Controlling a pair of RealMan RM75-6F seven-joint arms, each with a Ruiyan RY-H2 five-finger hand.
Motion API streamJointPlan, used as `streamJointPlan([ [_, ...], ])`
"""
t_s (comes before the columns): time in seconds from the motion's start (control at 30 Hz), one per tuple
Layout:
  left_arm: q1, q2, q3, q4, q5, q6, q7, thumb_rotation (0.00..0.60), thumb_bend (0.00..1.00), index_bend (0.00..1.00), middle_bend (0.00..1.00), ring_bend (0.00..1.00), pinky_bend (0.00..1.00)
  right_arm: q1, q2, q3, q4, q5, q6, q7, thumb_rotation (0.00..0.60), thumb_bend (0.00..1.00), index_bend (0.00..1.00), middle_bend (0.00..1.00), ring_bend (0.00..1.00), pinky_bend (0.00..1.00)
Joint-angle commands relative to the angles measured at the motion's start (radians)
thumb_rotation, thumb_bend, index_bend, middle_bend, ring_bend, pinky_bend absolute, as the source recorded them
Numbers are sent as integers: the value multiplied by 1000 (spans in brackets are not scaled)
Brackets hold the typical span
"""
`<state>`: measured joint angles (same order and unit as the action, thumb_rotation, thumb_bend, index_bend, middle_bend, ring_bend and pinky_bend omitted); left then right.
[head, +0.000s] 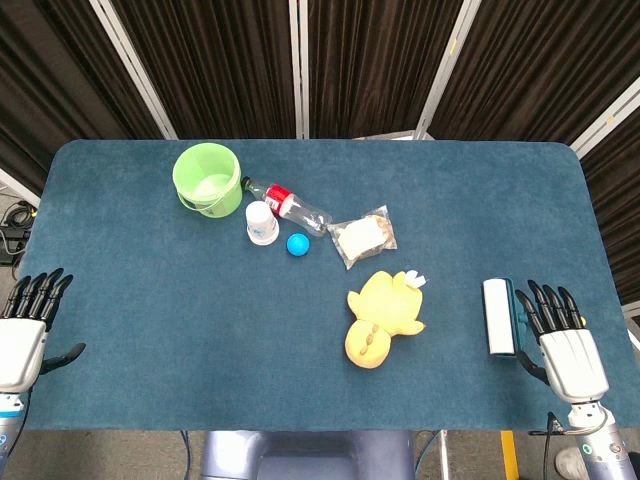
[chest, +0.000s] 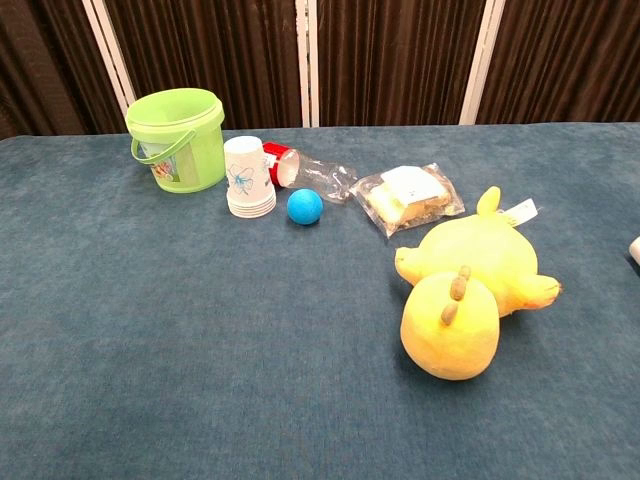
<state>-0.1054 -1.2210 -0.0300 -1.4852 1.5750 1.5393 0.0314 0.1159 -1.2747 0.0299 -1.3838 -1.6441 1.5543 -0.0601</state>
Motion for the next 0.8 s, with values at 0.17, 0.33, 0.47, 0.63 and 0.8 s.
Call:
streamJointPlan([
  [0.17, 2, 2, 2, -5, 2, 4, 1, 600, 125, 0, 0, 0, 0, -1, -1, -7, 3, -8, 0, -2, 600, 376, 0, 0, 0, 0],
  [0.33, 2, 2, 0, -5, 3, 7, -1, 600, 127, 0, 0, 0, 0, 1, 0, -6, 0, -10, -1, -1, 600, 375, 0, 0, 0, 0],
  [0.47, 0, 2, -1, -3, -3, 0, -5, 600, 127, 0, 0, 0, 0, 2, 1, -5, -1, -5, -4, 1, 600, 376, 0, 0, 0, 0],
  [0.63, 0, 3, -1, -4, -4, -2, -3, 600, 128, 0, 0, 0, 0, 4, 0, -6, 2, -7, -5, 5, 600, 376, 0, 0, 0, 0],
  [0.8, 2, 3, 1, -7, -1, 3, 0, 600, 128, 0, 0, 0, 0, 5, 1, -9, 7, -12, -7, 14, 600, 376, 0, 0, 0, 0],
])
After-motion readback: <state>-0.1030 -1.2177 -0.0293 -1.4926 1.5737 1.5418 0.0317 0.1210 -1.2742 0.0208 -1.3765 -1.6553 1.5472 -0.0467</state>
